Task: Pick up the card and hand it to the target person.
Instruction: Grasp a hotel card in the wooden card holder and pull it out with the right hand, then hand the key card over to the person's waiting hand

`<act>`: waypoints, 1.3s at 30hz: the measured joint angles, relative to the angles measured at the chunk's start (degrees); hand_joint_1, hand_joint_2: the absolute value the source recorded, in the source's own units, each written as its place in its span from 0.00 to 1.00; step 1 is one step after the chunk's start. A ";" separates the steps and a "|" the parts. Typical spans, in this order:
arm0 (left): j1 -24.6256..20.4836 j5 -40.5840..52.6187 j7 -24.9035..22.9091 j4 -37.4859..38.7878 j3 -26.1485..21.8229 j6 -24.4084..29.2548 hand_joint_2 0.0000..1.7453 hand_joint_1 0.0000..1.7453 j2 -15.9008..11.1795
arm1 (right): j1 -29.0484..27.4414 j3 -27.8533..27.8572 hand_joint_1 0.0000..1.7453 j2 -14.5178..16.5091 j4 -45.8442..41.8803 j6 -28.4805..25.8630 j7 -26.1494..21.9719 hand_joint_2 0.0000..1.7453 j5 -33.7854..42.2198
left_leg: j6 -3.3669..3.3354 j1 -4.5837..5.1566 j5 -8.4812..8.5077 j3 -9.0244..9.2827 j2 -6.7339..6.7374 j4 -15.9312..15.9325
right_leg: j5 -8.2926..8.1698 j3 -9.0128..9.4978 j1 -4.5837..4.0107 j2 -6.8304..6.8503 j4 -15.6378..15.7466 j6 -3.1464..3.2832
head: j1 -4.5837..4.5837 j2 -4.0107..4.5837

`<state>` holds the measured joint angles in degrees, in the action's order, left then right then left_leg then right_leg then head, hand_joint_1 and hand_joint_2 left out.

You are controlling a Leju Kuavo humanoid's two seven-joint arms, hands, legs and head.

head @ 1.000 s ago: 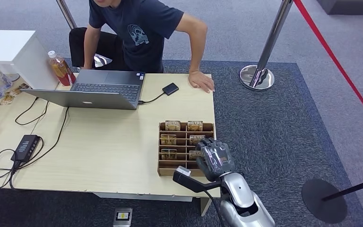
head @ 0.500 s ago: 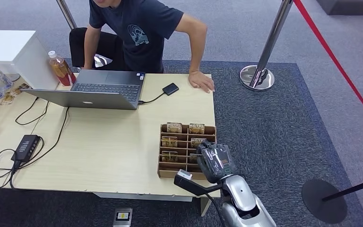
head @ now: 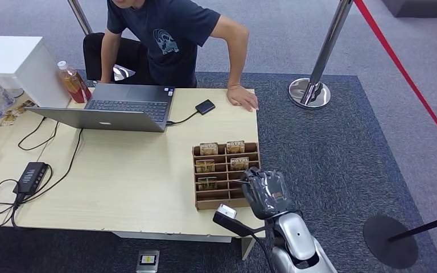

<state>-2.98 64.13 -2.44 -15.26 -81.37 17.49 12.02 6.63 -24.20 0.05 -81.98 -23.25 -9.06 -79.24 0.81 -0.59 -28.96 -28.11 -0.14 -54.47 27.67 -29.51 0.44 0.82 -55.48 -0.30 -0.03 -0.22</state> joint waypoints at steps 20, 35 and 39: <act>-0.23 1.82 -0.57 0.00 0.11 0.60 0.00 0.00 -0.03 | 11.15 -1.19 1.00 3.81 -5.46 -5.77 -2.16 1.00 2.22 | 0.03 -0.01 0.06 0.00 0.02 0.00 | -0.02 0.03 0.00 0.00 -0.07 0.01 | 0.00 0.00; -0.52 3.85 -0.96 0.02 0.82 -1.03 0.00 0.00 -1.56 | 25.34 -4.21 1.00 11.11 9.50 -2.63 3.29 1.00 -2.98 | 0.04 -0.02 0.07 -0.04 0.02 0.00 | -0.02 -0.01 -0.02 0.00 -0.09 0.01 | 0.01 0.00; -0.63 3.99 -0.58 0.02 1.11 -1.69 0.00 0.00 -2.17 | 27.50 -4.49 0.24 12.38 13.87 -2.34 5.96 1.00 -5.67 | 0.04 -0.02 0.07 -0.04 0.01 0.00 | -0.01 -0.01 -0.02 0.00 -0.09 0.01 | 0.01 0.00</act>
<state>-3.61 68.13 -3.02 -15.23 -80.26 15.80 9.85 34.13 -28.68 12.43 -68.11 -25.59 -3.11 -84.91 0.84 -0.61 -28.89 -28.15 -0.13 -54.47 27.66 -29.52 0.42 0.82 -55.57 -0.29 -0.02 -0.22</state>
